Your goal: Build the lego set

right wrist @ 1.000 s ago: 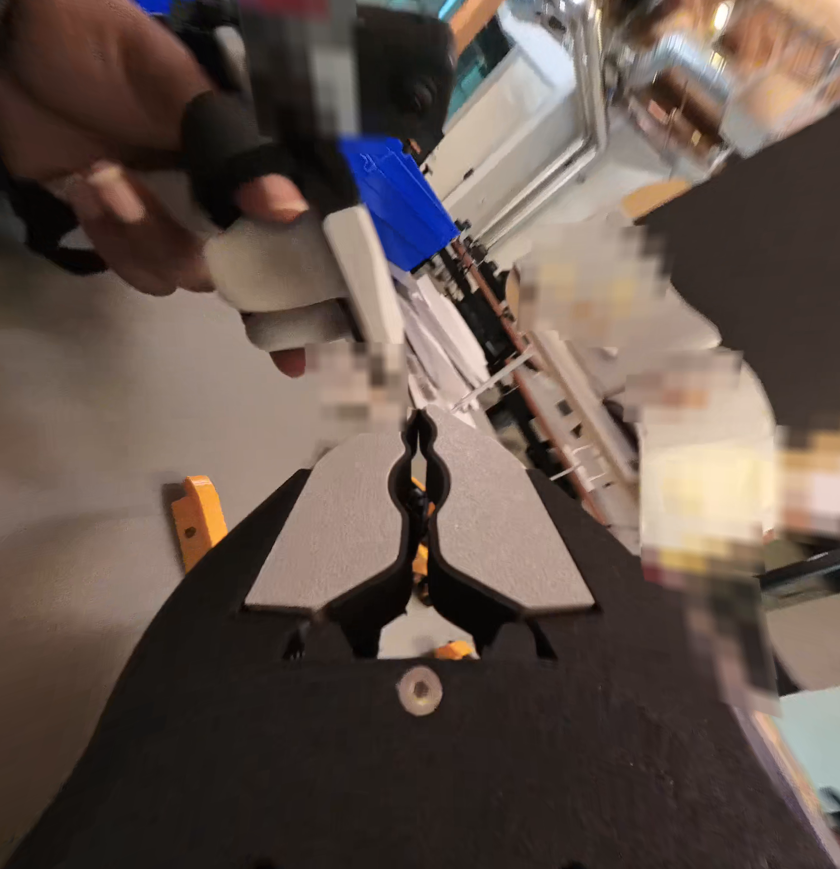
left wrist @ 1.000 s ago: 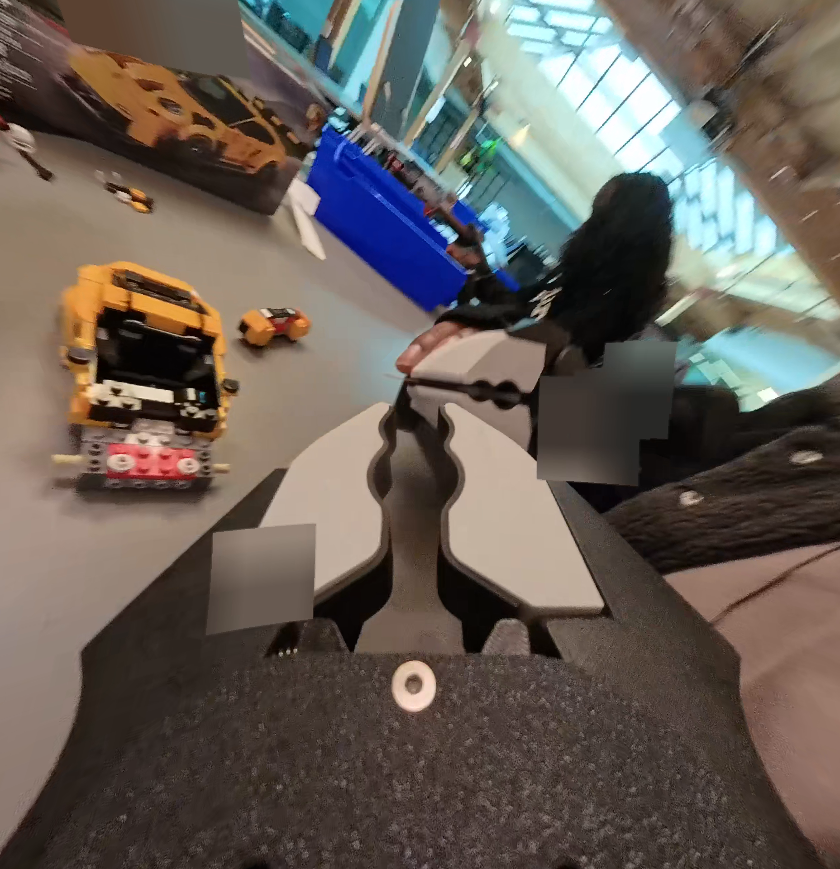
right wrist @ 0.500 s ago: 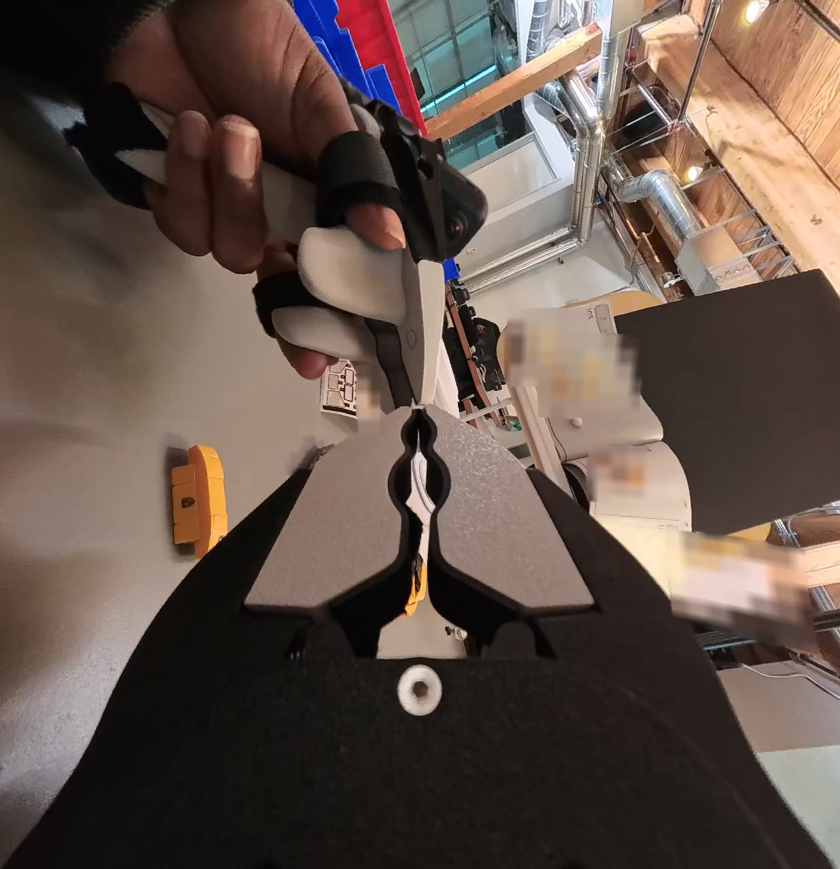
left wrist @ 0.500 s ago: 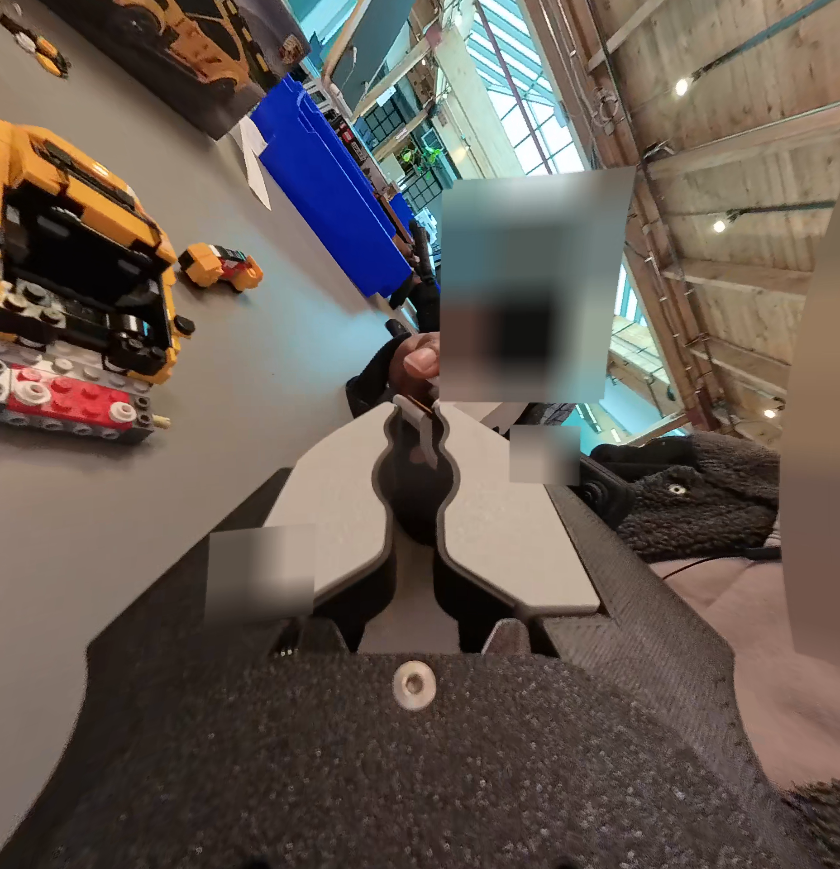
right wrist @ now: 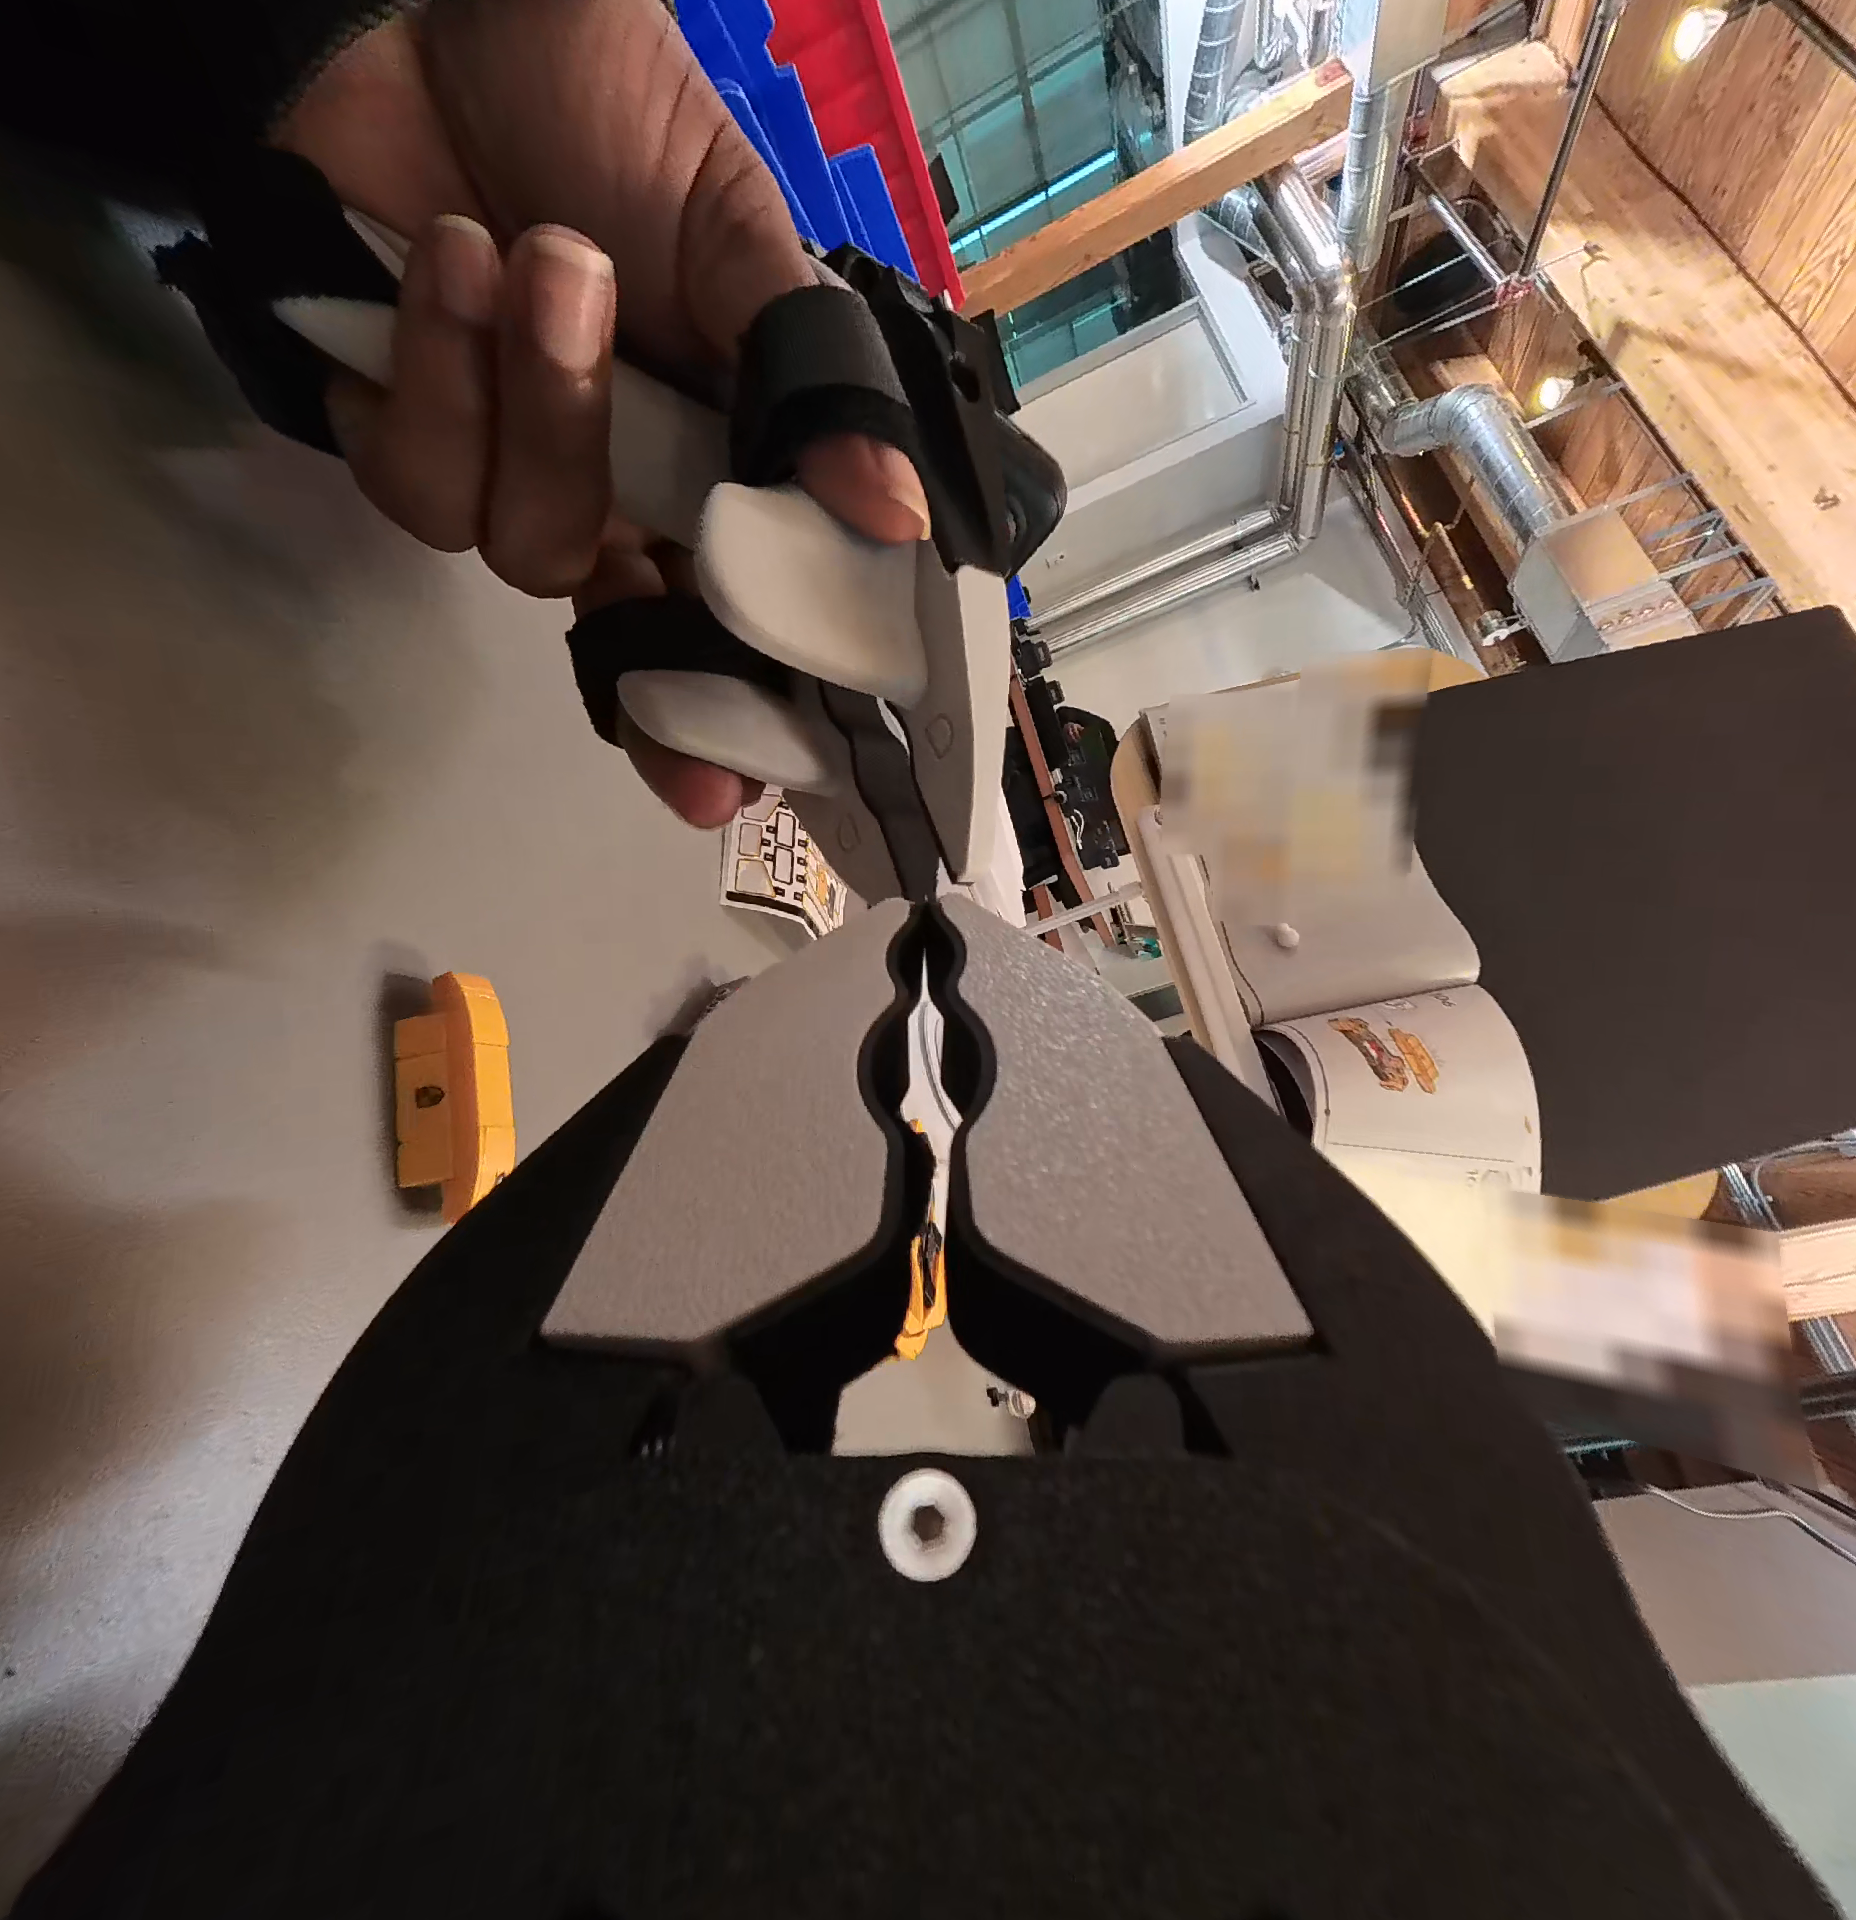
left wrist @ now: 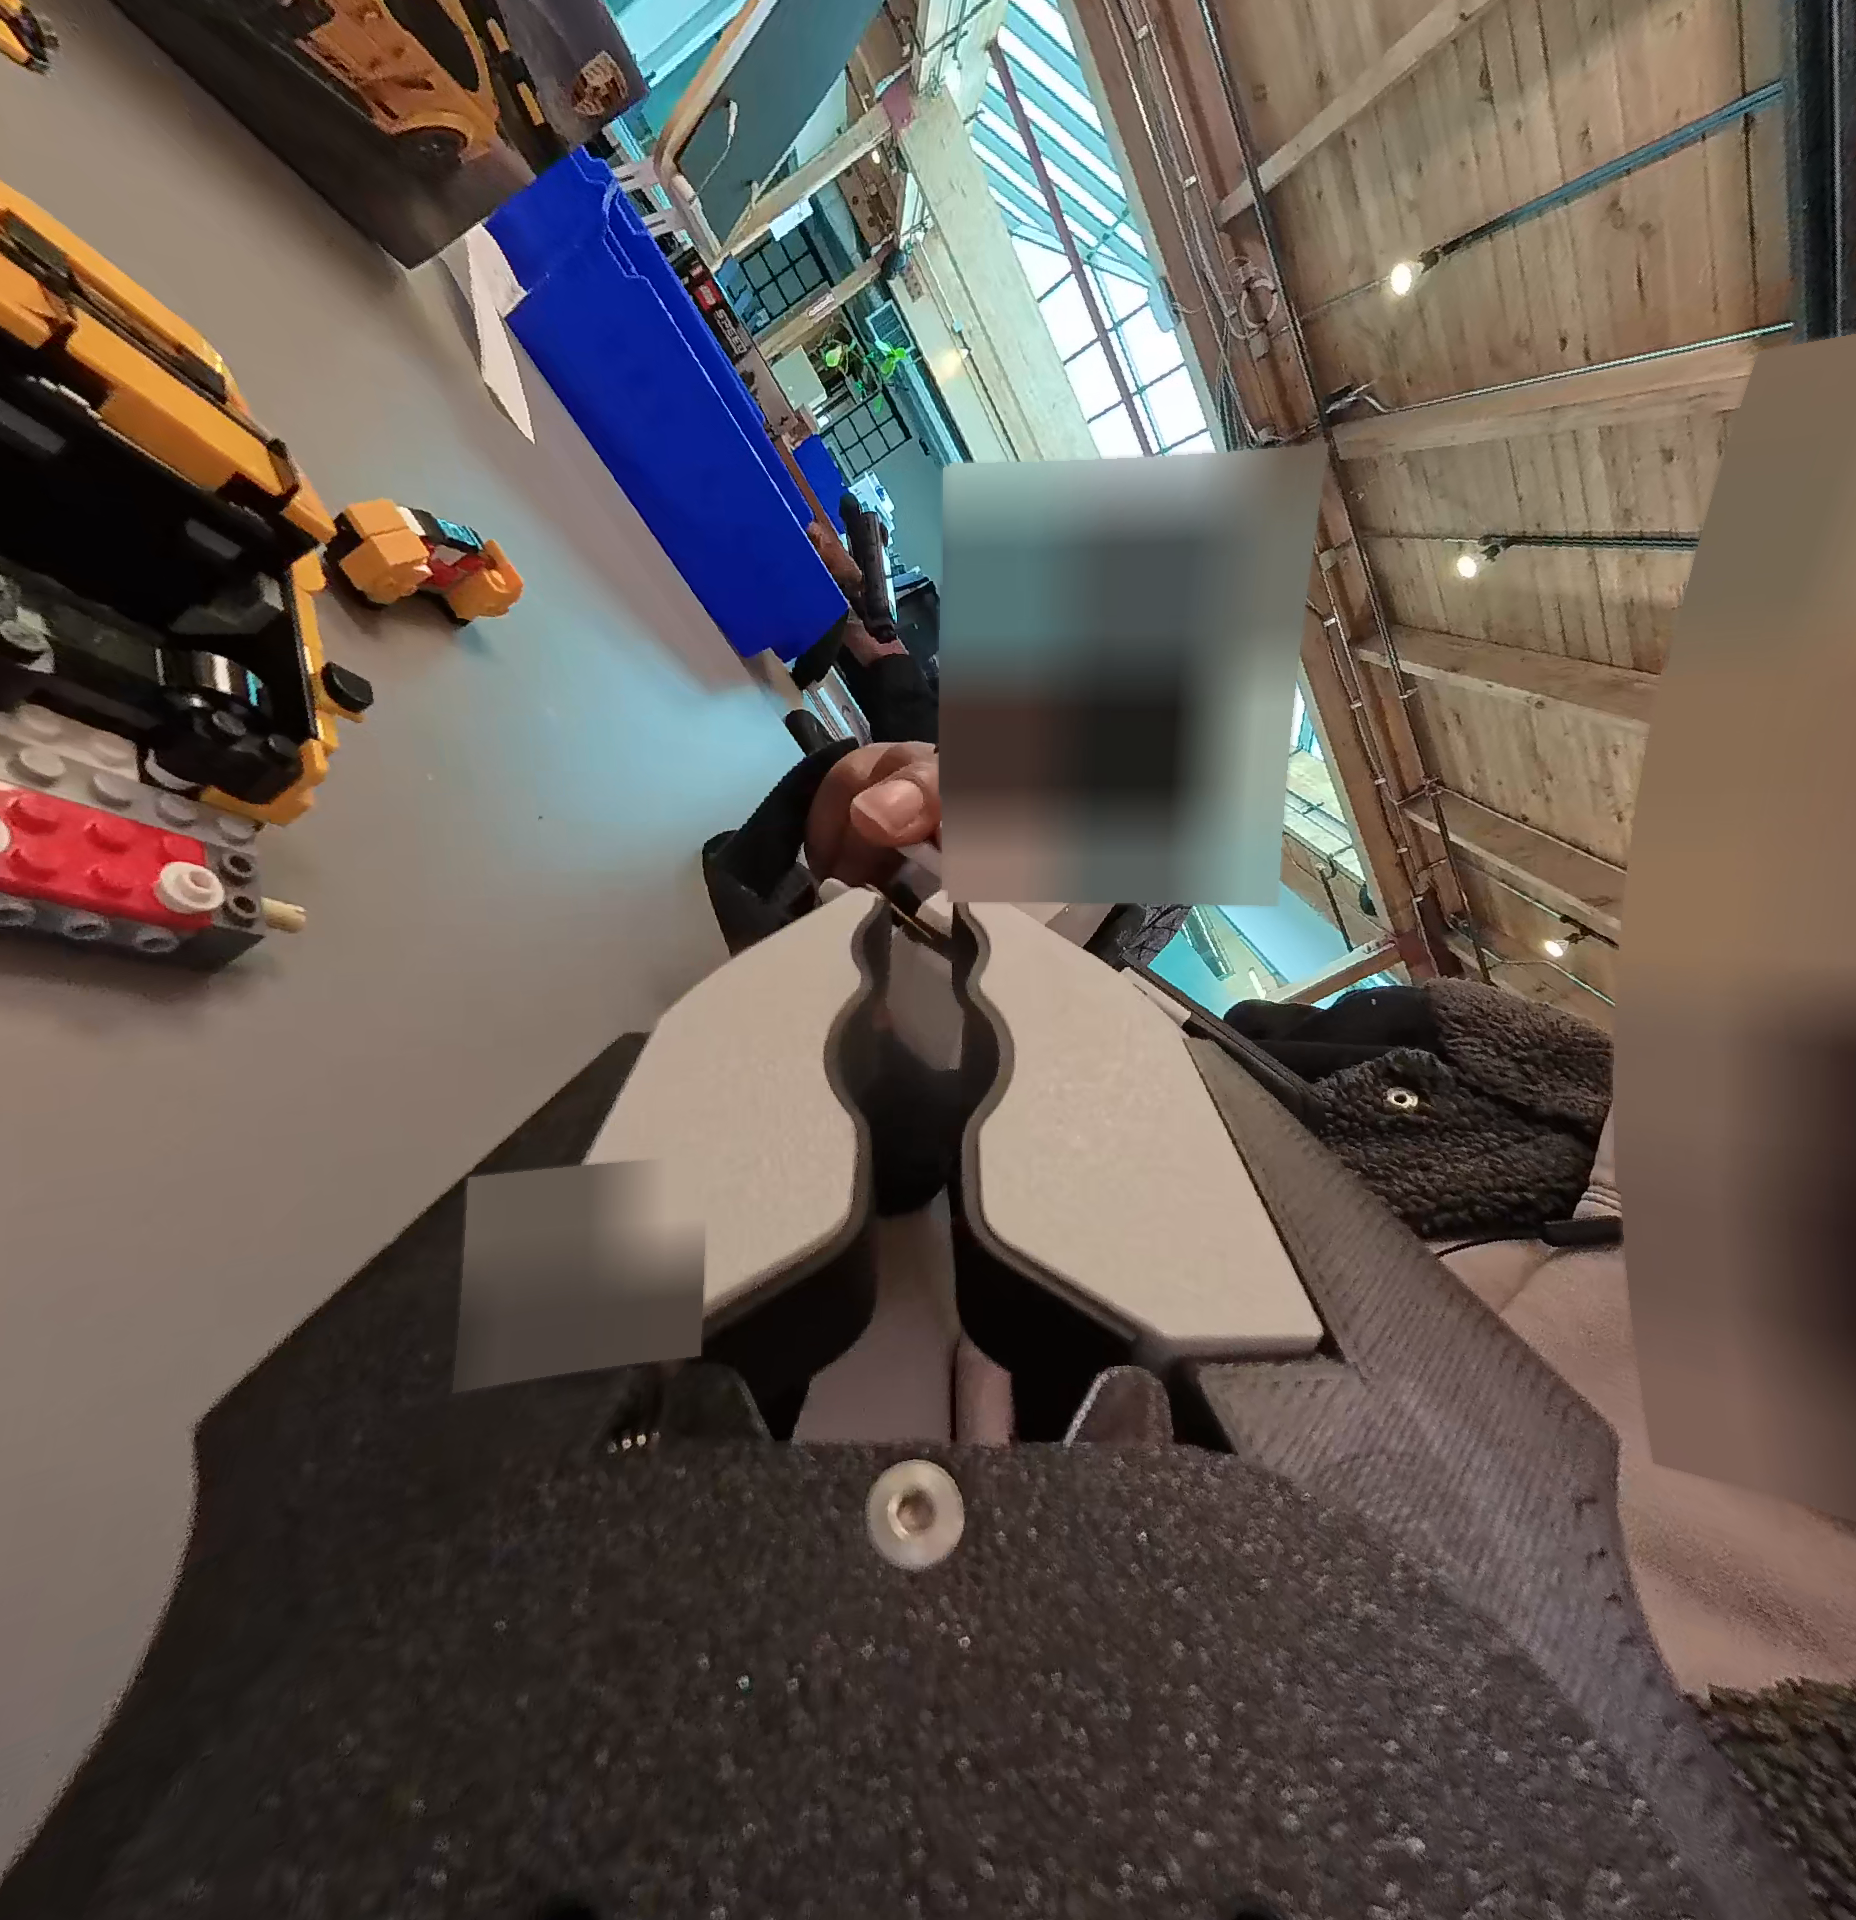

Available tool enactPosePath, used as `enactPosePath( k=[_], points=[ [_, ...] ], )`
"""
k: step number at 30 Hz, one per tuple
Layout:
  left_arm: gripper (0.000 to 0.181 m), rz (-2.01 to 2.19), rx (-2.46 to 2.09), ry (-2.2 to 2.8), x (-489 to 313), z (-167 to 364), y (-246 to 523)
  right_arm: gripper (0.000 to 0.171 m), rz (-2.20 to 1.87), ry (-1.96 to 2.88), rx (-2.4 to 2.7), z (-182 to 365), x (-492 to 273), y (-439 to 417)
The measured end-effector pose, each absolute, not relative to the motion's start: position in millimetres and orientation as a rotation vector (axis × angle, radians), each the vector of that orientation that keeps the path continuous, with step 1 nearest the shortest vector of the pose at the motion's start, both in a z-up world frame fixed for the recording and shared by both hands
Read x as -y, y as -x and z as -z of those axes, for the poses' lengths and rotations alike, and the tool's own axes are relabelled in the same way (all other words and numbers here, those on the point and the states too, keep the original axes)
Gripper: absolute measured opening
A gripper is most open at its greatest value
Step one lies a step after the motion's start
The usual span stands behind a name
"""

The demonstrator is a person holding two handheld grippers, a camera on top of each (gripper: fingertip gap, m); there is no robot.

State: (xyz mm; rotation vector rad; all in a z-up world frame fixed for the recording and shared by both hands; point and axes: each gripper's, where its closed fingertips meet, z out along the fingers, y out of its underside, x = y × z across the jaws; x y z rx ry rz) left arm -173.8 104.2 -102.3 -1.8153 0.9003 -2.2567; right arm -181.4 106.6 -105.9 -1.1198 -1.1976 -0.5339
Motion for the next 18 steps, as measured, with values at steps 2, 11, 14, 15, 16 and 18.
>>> enactPosePath(
  k=[2, 11, 14, 15, 16, 18],
  points=[
    [0.01, 2.261, -0.902, 1.815, -103.6, 102.2, 173.9, 0.0, 0.533, 1.123, 1.2, 106.8, -106.7, 181.4],
    [0.009, 2.268, -0.899, 1.822, -103.3, 103.3, 174.2, 0.0, 0.533, 1.12, 1.216, 109.3, -106.3, 183.1],
    [0.009, 2.275, -0.89, 1.826, -103.7, 103.7, 174.4, 0.0, 0.534, 1.12, 1.215, 109.2, -106.4, 183.0],
    [0.009, 2.273, -0.887, 1.83, -104.3, 104.2, 174.5, 0.0, 0.533, 1.12, 1.214, 109.1, -106.4, 183.0],
    [0.009, 2.269, -0.882, 1.835, -105.0, 104.9, 174.5, 0.0, 0.531, 1.119, 1.213, 109.0, -106.3, 183.1],
    [0.009, 2.264, -0.873, 1.85, -106.5, 106.8, 174.7, 0.0, 0.529, 1.116, 1.215, 109.1, -105.9, 183.7]
  ],
)
